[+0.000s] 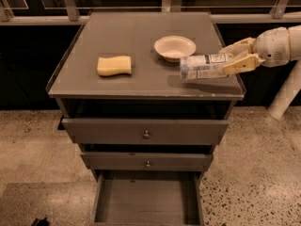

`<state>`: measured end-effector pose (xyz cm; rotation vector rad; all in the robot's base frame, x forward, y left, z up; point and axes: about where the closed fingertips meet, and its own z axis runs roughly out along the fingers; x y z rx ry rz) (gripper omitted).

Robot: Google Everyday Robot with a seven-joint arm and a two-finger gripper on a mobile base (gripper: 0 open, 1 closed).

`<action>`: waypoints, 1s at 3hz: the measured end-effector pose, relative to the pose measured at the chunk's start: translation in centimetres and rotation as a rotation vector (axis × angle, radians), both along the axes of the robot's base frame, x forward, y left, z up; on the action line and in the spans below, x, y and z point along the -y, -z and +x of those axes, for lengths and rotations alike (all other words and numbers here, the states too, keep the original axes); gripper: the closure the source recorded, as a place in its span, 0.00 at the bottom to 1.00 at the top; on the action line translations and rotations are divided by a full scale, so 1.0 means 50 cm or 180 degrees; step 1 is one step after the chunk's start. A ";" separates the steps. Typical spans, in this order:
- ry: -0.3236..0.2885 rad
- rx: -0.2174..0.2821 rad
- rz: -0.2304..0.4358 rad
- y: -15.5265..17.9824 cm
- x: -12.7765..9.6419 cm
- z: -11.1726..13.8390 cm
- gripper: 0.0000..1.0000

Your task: Pick blue plastic bottle from bottom drawer and place on counter

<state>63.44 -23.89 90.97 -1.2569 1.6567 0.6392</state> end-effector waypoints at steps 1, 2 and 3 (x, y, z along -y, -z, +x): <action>0.0270 -0.0058 -0.0024 0.017 0.018 0.029 1.00; 0.0284 -0.0053 -0.0018 0.017 0.017 0.033 0.81; 0.0284 -0.0053 -0.0018 0.017 0.017 0.033 0.58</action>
Offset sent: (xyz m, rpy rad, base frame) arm 0.0132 -0.0083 -0.0076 -0.0071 0.0167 -0.0774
